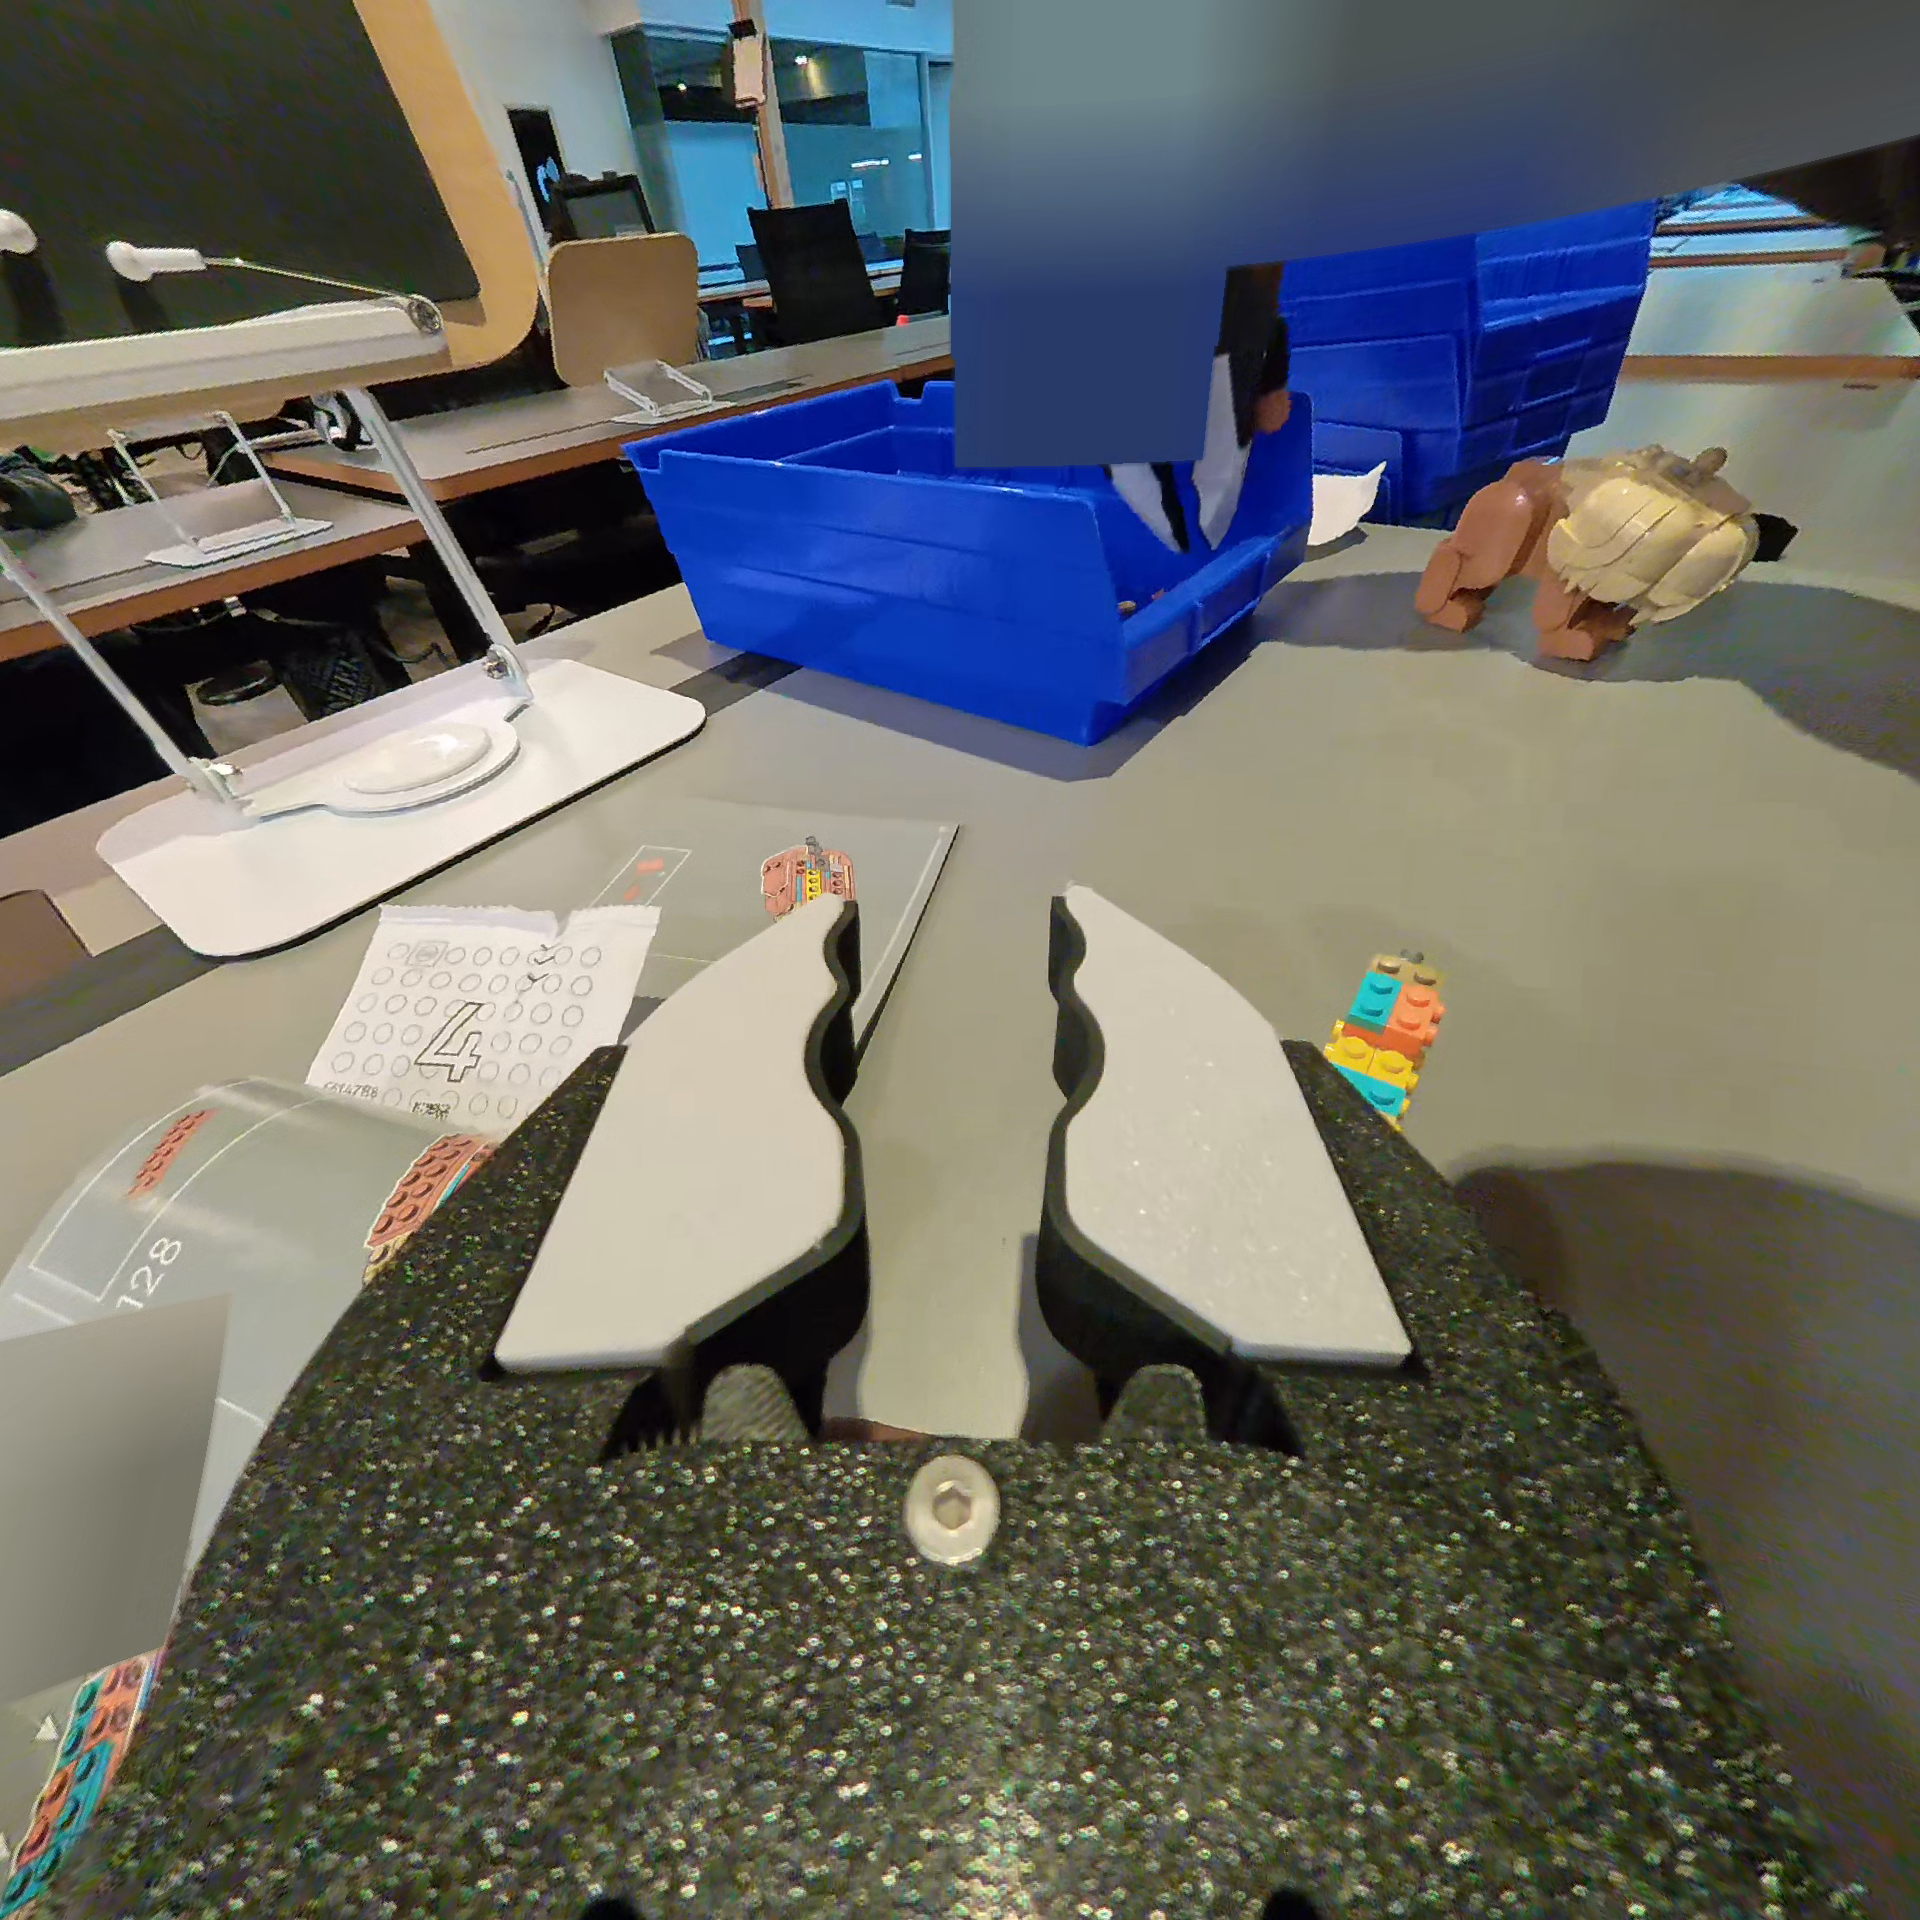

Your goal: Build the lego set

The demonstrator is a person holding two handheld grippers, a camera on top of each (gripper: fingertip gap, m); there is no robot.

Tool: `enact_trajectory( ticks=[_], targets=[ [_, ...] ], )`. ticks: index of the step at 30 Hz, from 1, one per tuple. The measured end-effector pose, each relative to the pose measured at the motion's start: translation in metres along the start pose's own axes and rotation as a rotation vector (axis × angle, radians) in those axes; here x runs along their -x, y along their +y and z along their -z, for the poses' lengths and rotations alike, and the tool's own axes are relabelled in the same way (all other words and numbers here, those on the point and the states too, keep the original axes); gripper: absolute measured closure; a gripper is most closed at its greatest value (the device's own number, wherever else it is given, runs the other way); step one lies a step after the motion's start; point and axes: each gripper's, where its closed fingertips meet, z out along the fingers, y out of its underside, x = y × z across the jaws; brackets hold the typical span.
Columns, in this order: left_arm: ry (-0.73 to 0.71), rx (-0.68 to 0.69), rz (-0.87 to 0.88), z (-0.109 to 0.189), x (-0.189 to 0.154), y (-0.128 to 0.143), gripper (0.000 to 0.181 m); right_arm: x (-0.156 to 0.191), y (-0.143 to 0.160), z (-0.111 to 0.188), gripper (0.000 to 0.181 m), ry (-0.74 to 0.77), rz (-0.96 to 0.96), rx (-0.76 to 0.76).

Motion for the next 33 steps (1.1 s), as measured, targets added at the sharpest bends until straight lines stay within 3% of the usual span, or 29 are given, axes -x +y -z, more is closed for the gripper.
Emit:
enact_trajectory(
  ticks=[17,33],
  targets=[
    [0.008,-0.012,0.026,0.002,0.001,-0.002,0.147,-0.008,0.013,-0.032,0.163,0.042,0.033,0.243],
    [0.014,-0.017,0.036,0.002,0.000,-0.002,0.147,-0.037,0.006,-0.010,0.166,0.209,-0.070,0.106]
  ],
)
